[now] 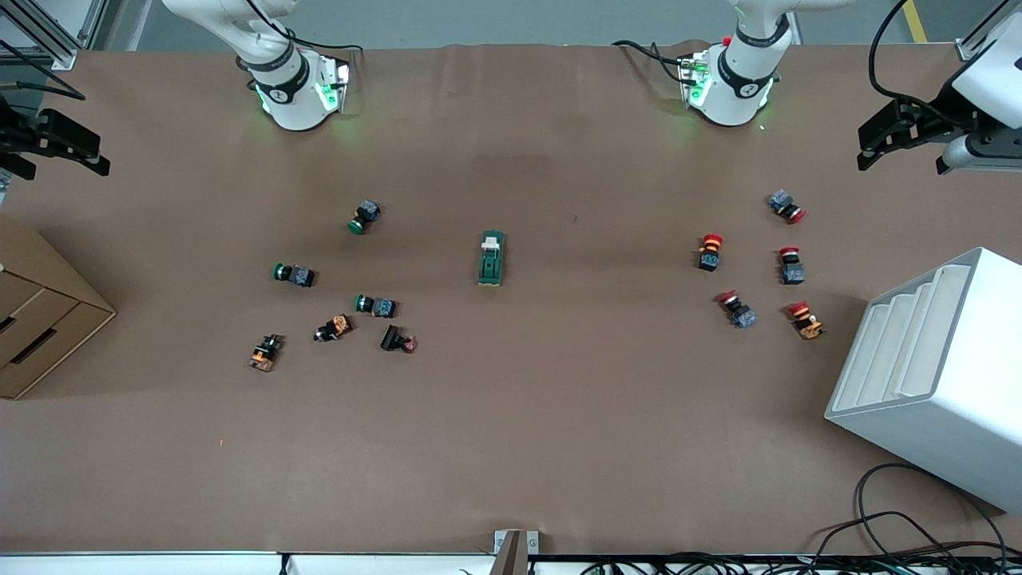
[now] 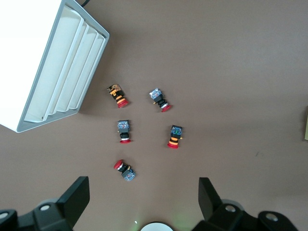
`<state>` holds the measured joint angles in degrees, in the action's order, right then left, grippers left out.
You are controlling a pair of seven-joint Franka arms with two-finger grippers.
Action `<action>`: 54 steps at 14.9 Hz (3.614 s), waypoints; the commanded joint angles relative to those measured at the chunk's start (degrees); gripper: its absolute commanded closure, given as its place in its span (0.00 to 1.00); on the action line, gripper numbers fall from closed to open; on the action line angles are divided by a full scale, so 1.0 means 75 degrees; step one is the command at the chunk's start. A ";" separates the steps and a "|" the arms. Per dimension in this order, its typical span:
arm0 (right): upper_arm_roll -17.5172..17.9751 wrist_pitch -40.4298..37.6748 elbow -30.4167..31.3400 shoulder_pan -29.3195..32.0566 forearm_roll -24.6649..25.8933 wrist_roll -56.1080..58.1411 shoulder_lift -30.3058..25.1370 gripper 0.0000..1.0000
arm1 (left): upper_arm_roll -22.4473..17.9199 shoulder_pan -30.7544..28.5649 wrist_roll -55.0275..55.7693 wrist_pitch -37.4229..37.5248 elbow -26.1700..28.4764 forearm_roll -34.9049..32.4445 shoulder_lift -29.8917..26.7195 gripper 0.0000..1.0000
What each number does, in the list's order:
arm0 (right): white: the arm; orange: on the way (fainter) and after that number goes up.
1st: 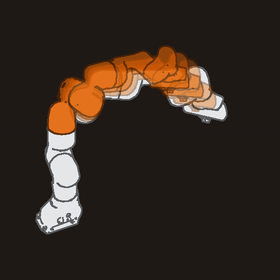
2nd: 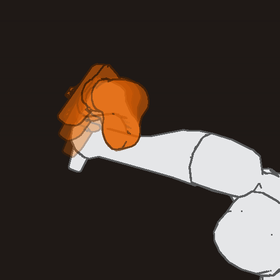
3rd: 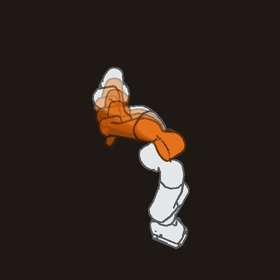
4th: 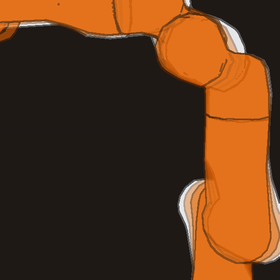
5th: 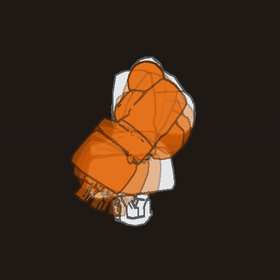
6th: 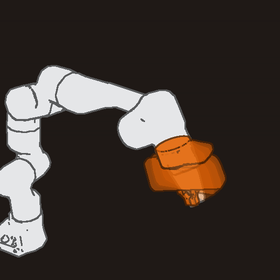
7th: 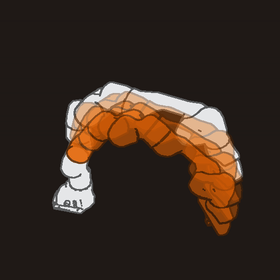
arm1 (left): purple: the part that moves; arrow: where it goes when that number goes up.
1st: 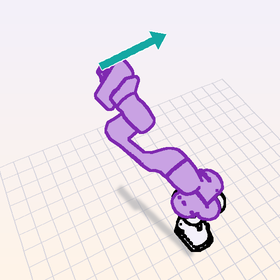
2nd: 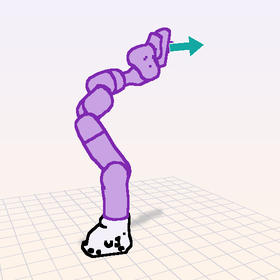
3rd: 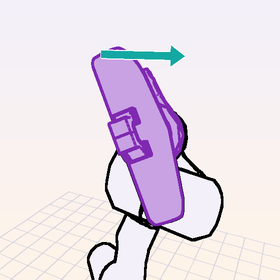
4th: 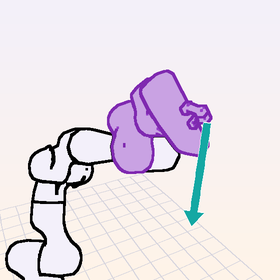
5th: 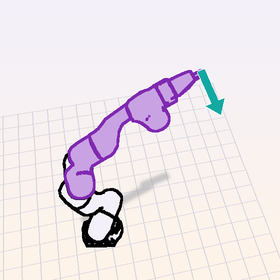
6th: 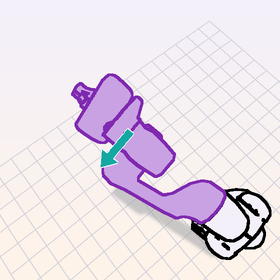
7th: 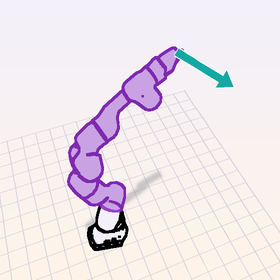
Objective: Close load switch with both arms
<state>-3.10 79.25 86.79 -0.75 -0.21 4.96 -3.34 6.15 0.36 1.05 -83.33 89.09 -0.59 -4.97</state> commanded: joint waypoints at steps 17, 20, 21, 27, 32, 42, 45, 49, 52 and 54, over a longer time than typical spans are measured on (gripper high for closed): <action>0.0015 0.0004 0.0241 0.0007 0.0040 0.0065 -0.0234 0.00 | 0.2893 0.0958 0.4975 -0.1438 -0.0558 -0.0142 0.1258 0.00; 0.0015 0.0004 0.0241 0.0019 0.0040 0.0065 -0.0234 0.00 | 0.3024 0.1835 0.6628 -0.2129 -0.0442 -0.0668 0.1727 0.00; 0.0015 0.0004 0.0241 0.0019 0.0040 0.0065 -0.0234 0.00 | 0.3024 0.2175 0.7132 -0.2270 -0.0418 -0.1065 0.1914 0.00; 0.0015 -0.0020 0.0252 0.0007 0.0063 0.0065 -0.0234 0.00 | 0.3036 0.3781 1.0097 -0.3371 0.0026 -0.2941 0.2946 0.00; 0.0039 -0.0020 0.0241 -0.0017 0.0087 0.0065 -0.0222 0.00 | 0.3036 0.4731 1.1869 -0.3526 0.0074 -0.4453 0.3883 0.00; 0.0062 -0.0172 0.0147 -0.0028 0.0134 0.0042 -0.0222 0.00 | 0.3036 0.5716 1.4867 -0.4299 0.1399 -0.7429 0.4844 0.01; 0.0062 -0.0219 -0.0063 -0.0017 0.0064 -0.0017 -0.0164 0.00 | 0.3036 0.5974 1.6064 -0.4287 0.1434 -0.8764 0.5500 0.01; 0.0015 0.0026 -0.0181 0.0054 0.0005 0.0030 0.0257 0.00 | 0.3036 0.6045 1.6301 -0.4287 0.1703 -0.9657 0.5806 0.01; 0.0015 0.0483 -0.0169 0.0007 0.0074 0.0065 0.0585 0.00 | 0.3036 0.6045 1.6476 -0.4287 0.1715 -1.0150 0.6029 0.02; 0.0039 0.0694 -0.0158 -0.0017 0.0052 0.0065 0.0797 0.00 | 0.3036 0.6045 1.6547 -0.4287 0.1901 -1.0780 0.6169 0.05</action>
<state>-3.01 83.30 85.97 -0.77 -0.17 5.00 1.09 28.94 45.82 123.73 -115.01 101.66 -77.11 40.89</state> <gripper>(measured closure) 0.000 0.035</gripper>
